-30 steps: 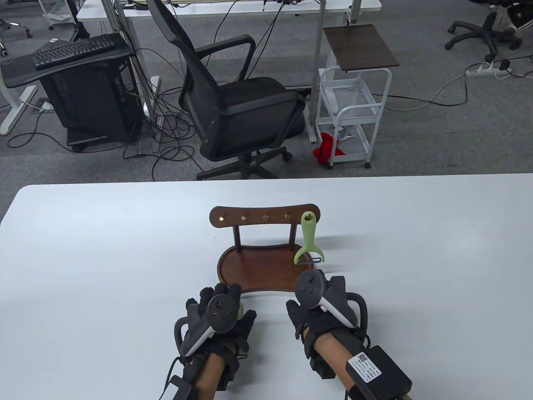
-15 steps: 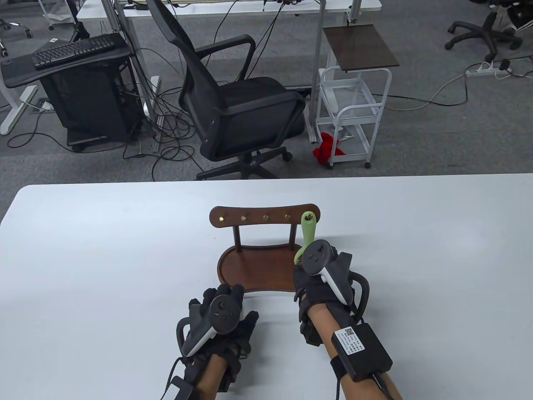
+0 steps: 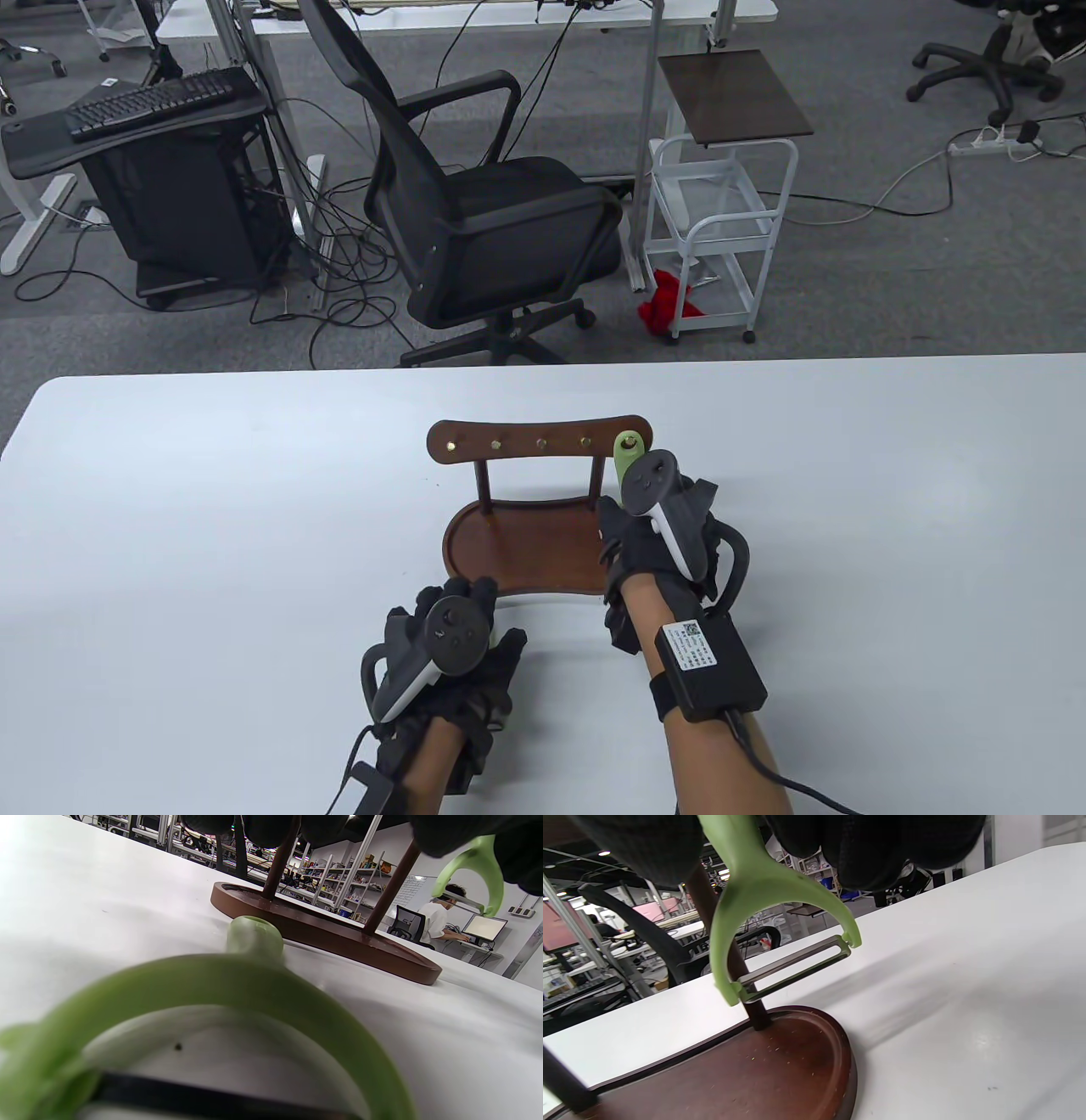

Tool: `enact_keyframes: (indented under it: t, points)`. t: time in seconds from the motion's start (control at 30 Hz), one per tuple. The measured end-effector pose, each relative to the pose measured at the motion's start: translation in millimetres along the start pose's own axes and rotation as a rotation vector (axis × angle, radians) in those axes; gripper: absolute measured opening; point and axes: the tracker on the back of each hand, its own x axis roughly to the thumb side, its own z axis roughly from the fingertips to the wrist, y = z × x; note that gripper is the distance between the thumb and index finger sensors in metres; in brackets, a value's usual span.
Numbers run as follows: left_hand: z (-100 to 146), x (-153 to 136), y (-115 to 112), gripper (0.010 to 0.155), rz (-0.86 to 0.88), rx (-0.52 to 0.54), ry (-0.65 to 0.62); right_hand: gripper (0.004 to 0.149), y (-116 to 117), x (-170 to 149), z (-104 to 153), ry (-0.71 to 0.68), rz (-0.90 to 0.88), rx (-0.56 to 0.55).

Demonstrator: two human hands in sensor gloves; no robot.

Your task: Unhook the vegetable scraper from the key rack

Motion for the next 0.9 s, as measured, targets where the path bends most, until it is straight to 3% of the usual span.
enact_keyframes:
  t: [0.37, 0.9]
  points:
    - [-1, -1, 1, 0.074, 0.016, 0.003, 0.006, 0.057, 3, 7, -7, 0.045, -0.045, -0.031]
    - [-2, 0, 1, 0.074, 0.019, 0.007, 0.000, 0.054, -9, 5, 0, 0.006, -0.079, -0.060]
